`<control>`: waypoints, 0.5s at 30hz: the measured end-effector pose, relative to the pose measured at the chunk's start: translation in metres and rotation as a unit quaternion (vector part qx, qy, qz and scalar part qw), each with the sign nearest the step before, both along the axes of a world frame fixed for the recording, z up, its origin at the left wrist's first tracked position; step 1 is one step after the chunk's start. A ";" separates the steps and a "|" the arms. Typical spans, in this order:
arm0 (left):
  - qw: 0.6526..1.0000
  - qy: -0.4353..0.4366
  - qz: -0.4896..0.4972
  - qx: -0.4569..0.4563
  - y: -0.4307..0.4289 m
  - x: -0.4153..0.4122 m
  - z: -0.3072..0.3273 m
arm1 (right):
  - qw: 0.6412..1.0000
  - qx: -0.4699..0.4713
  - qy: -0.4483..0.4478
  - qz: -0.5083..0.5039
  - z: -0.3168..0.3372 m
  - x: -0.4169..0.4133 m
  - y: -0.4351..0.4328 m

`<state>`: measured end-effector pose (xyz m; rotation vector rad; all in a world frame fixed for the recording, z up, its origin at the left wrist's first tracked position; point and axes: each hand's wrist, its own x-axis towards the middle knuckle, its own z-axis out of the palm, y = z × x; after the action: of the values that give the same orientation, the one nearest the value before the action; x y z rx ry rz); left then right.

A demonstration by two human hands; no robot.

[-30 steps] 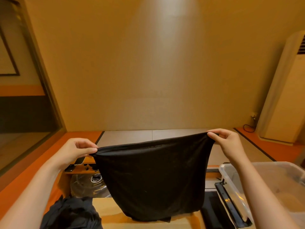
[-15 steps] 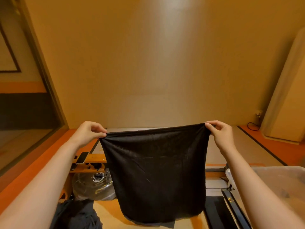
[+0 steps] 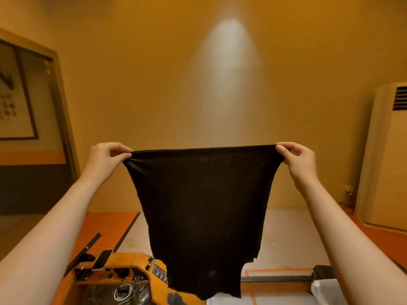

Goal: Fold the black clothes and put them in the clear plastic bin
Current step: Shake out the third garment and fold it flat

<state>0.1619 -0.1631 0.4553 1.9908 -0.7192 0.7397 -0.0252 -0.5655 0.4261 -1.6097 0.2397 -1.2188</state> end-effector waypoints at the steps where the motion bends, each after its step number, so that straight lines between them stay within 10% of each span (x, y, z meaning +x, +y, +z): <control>1: 1.000 0.003 -0.005 -0.007 0.002 -0.006 0.000 | 1.000 0.005 -0.003 0.004 -0.002 -0.004 0.000; 15: 0.982 0.175 -0.020 0.065 0.066 -0.129 -0.171 | 0.974 0.081 0.176 0.116 -0.182 -0.118 0.033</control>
<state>0.0328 -0.0973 0.2839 2.1442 -0.6070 0.3094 -0.1433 -0.5321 0.2436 -1.6504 0.3540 -0.7146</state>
